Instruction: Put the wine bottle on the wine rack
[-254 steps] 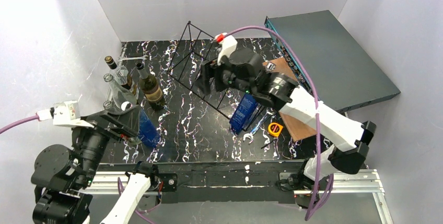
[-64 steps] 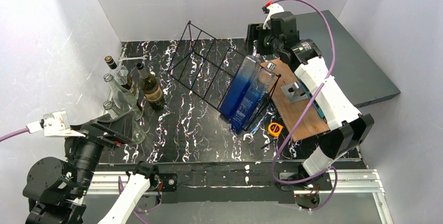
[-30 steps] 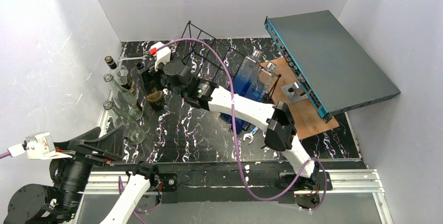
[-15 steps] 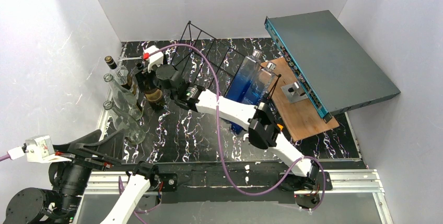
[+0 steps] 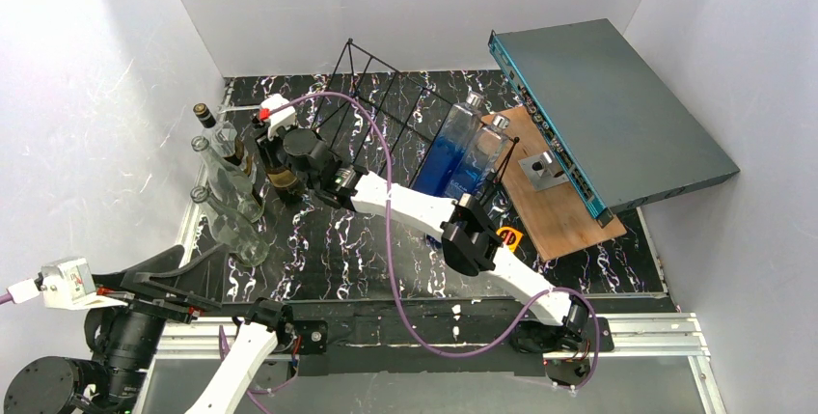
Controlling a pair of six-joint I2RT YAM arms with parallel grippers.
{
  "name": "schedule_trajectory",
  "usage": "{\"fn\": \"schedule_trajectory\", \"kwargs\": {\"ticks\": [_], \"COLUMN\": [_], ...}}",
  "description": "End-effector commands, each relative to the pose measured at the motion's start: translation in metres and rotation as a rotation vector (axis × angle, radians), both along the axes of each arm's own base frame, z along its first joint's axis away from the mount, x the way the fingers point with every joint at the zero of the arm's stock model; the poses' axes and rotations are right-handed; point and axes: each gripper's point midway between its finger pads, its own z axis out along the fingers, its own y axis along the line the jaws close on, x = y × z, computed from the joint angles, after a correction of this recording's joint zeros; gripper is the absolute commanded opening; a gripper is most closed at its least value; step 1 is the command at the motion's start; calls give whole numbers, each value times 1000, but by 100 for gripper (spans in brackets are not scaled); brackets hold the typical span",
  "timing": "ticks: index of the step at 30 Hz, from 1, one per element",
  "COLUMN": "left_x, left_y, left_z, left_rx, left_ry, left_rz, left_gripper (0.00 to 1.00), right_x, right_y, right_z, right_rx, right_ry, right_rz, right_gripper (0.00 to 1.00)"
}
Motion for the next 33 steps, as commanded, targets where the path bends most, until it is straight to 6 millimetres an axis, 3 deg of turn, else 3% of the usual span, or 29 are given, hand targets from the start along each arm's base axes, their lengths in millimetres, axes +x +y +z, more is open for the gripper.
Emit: {"fn": "schedule_trajectory", "kwargs": {"ticks": [1, 5, 10, 18, 25, 33], "left_x": [0, 1, 2, 6, 12, 18], "left_y": [3, 1, -1, -5, -9, -14], "left_z": [0, -1, -2, -9, -15, -20], "left_rx": [13, 7, -5, -15, -21, -21], "left_ry": [6, 12, 19, 35, 42, 62], "left_rz": [11, 3, -4, -15, -27, -39], "left_gripper": [99, 99, 99, 99, 99, 99], "right_x": [0, -2, -3, -7, -8, 7], "right_y": [-6, -12, -28, -86, -137, -185], "right_z": [57, 68, 92, 129, 149, 162], "right_rx": [125, 124, 133, 111, 114, 175], "right_ry": [-74, -82, -89, -49, -33, 18], "right_rz": [-31, -35, -62, -181, -269, -322], "right_gripper": [46, 16, 1, 1, 1, 1]}}
